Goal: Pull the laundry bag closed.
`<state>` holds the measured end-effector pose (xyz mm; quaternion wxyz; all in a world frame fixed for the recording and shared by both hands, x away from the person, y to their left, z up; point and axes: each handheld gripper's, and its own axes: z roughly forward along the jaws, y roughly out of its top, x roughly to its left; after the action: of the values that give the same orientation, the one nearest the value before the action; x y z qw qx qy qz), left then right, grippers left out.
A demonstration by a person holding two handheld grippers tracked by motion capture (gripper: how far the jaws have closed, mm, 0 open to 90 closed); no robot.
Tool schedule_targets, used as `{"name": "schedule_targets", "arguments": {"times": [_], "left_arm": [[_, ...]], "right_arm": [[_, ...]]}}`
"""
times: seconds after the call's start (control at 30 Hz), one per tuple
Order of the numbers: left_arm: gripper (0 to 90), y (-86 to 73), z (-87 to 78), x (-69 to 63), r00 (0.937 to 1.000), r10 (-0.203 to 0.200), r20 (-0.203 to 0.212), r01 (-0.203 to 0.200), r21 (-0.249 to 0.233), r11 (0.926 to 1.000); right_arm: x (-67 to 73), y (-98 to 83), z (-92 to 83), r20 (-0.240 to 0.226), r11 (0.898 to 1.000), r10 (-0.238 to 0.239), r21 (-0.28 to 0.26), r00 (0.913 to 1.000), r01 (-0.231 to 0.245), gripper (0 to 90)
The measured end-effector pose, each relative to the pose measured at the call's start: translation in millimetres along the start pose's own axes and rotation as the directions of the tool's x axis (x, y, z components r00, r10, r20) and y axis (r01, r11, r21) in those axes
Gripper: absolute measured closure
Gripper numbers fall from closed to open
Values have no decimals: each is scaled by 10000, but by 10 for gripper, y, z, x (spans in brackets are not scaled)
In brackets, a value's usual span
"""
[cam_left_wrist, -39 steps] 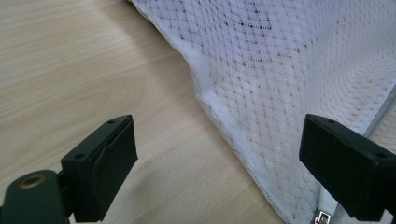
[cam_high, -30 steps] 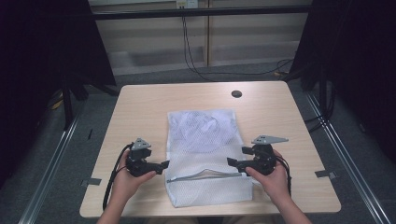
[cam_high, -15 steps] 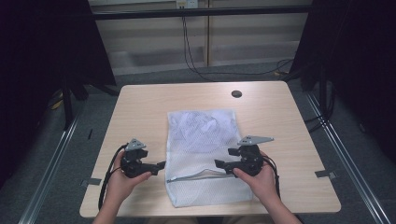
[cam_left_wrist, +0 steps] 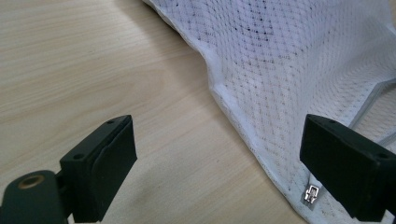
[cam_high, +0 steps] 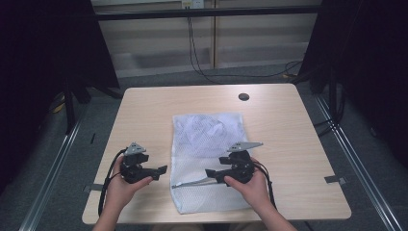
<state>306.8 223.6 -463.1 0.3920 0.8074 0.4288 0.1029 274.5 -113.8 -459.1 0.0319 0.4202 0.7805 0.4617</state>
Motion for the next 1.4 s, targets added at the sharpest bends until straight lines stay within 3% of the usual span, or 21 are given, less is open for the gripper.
{"name": "schedule_targets", "arguments": {"times": [0.53,0.87,1.17,1.23,1.4], "left_arm": [[108,-12,-37,13,10000,33,-78,-33,47,10000],[108,-35,-68,32,10000,33,-92,-33,64,10000],[108,-64,-110,53,9998,-79,-176,79,55,10000],[108,-70,-118,61,9997,-94,-217,95,57,9999],[108,-75,-121,59,9996,-38,-266,40,69,10000]], "right_arm": [[233,34,377,-904,9987,188,490,9957,-144,304],[309,30,569,-1356,9967,481,713,9896,-387,350],[330,9,720,-1607,9910,1066,977,9812,-917,362],[333,1,769,-1901,9861,1424,1117,9714,-1227,376],[333,-11,823,-2105,9804,1675,1379,9631,-1404,402]]}}
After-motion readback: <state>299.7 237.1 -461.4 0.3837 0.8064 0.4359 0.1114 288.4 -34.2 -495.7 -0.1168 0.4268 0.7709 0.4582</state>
